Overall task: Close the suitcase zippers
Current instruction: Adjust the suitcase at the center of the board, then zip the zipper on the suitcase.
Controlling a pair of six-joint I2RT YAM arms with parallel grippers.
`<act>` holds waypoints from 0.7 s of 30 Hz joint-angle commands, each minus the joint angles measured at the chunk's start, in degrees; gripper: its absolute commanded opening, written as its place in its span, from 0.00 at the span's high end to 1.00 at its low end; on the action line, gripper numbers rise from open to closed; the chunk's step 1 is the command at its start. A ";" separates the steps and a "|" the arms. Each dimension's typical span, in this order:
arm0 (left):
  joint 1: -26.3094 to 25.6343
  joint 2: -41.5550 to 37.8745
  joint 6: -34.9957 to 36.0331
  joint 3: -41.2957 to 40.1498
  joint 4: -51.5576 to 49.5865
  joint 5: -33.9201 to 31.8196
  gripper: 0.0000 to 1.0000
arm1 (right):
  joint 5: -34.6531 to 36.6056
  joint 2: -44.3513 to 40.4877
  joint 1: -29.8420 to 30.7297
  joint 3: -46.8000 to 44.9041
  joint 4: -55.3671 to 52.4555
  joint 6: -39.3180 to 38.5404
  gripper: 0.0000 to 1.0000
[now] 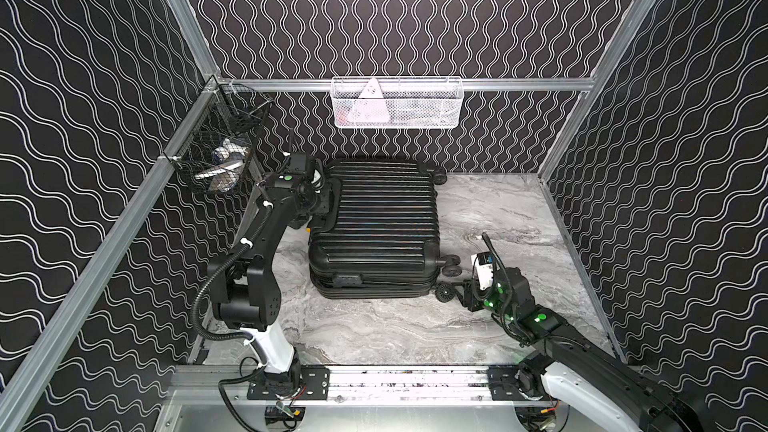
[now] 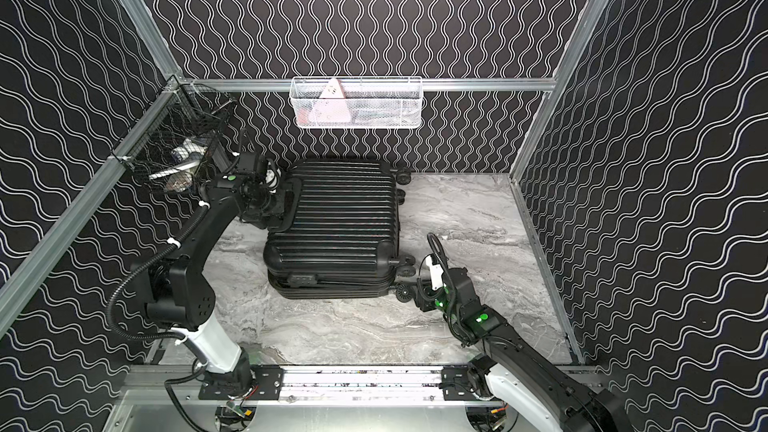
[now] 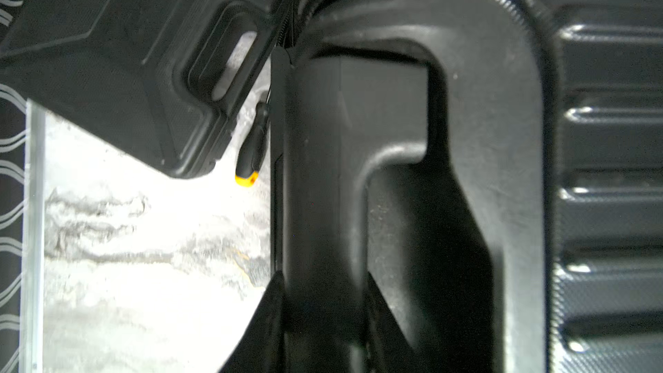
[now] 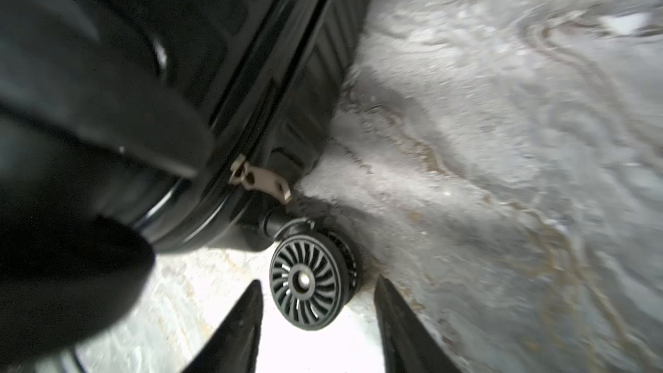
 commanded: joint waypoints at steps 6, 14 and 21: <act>3.23 5.58 3.99 6.68 3.31 3.90 0.91 | -6.92 8.50 0.93 -7.89 32.23 -6.03 0.67; 3.38 6.05 3.50 6.27 4.26 6.77 0.90 | -11.36 20.32 0.93 -9.99 50.90 -11.63 0.75; 3.46 5.22 3.30 6.70 4.47 7.98 0.89 | -10.54 28.04 0.93 -8.95 58.84 -13.65 0.79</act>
